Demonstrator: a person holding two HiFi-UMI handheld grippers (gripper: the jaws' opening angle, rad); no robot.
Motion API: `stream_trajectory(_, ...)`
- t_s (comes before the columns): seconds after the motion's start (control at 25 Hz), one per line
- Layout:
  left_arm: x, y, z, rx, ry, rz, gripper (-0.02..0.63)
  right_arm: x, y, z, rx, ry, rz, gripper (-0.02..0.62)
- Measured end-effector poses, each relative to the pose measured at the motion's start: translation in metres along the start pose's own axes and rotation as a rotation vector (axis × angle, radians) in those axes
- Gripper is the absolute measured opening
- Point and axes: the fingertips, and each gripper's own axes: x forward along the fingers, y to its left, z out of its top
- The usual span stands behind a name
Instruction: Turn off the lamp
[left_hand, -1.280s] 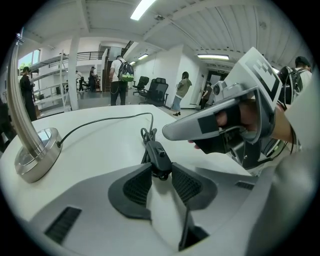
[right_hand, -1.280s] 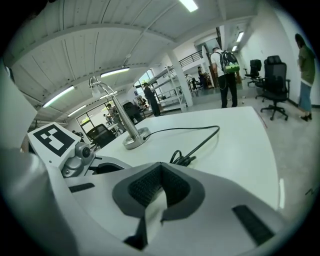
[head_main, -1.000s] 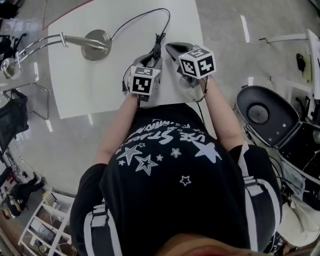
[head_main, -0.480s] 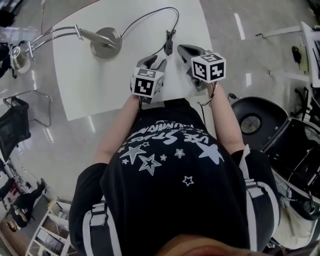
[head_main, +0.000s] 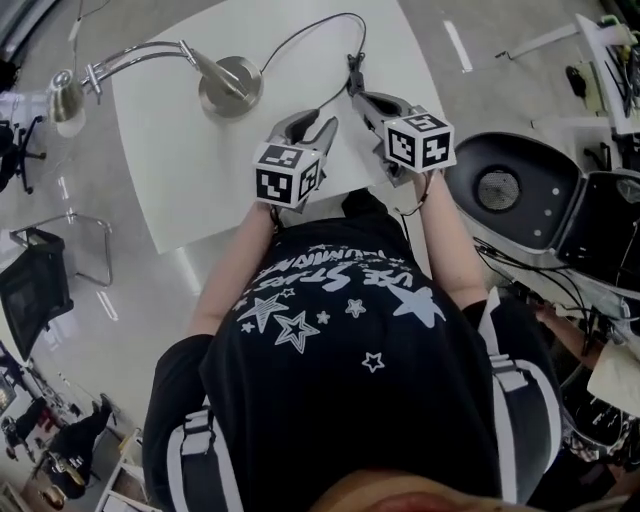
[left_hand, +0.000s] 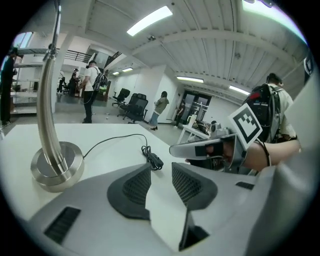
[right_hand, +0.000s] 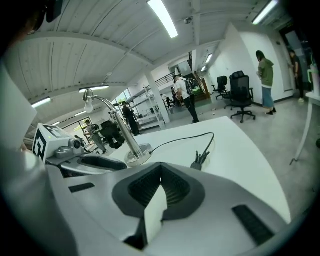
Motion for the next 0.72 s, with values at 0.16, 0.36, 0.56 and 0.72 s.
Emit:
stream_trajectory(0.16,-0.032,0.010,0.008,0.000,-0.052,-0.026,0.140,0.004,0.029,0.001,-0.012,-0.034,-0.025,0.006)
stream_trajectory(0.36,-0.069,0.033,0.010,-0.010,-0.093,-0.053,0.140,0.014,0.074,0.007,-0.034,-0.097,-0.049,0.006)
stream_trajectory(0.56,-0.105,0.055,0.006,-0.009,-0.116,-0.088,0.138,0.013,0.110,0.014,-0.031,-0.183,-0.088,0.006)
stream_trajectory(0.72,-0.131,0.068,0.004,0.017,-0.121,-0.131,0.138,0.007,0.135,0.010,-0.014,-0.237,-0.150,0.006)
